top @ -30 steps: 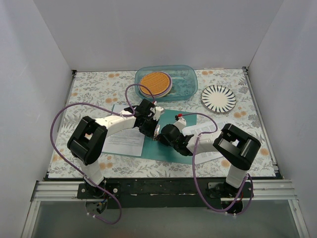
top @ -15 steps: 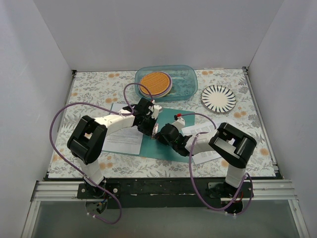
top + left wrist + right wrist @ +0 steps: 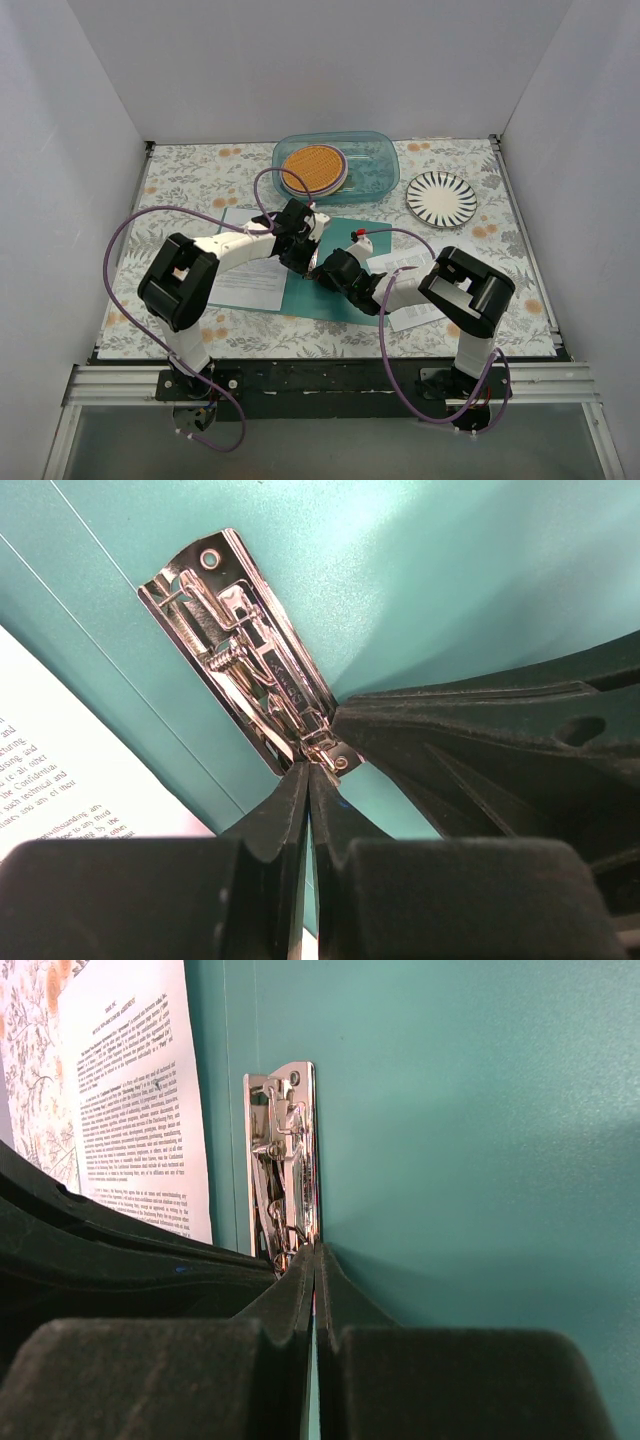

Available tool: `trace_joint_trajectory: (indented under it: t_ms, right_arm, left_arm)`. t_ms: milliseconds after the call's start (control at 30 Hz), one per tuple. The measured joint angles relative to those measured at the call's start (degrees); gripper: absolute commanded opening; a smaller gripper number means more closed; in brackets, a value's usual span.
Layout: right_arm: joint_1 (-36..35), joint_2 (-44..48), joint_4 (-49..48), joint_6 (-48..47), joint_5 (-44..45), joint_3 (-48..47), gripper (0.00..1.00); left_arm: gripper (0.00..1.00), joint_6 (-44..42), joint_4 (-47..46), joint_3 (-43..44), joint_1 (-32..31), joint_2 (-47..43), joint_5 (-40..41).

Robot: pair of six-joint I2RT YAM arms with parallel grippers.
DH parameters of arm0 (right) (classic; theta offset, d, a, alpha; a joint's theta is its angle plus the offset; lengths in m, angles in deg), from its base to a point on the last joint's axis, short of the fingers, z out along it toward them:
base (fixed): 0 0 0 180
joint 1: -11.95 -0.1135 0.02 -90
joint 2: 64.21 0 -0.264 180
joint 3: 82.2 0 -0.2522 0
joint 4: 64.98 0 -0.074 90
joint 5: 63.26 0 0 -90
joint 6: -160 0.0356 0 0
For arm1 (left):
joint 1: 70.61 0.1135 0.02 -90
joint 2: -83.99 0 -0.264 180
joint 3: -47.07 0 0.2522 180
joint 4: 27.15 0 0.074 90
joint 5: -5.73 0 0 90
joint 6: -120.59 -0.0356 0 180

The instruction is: Put the files into the folder

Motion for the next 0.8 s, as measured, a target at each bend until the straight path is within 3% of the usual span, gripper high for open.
trace_joint_trajectory:
  t_ms: [267, 567, 800]
  right_arm:
    - [0.0, -0.9, -1.6, 0.9, -1.1, -0.1, 0.01]
    - [-3.3, -2.7, -4.1, 3.8, -10.8, -0.8, 0.01]
    - [-3.3, -0.9, -2.3, 4.9, -13.2, 0.0, 0.01]
  left_arm:
    - [0.0, -1.1, 4.4, 3.8, -0.7, -0.4, 0.8]
    - [0.0, -2.8, 12.0, 20.7, -1.2, -2.5, -1.6]
    - [0.0, -6.4, 12.3, 18.3, 7.9, -10.2, -1.2]
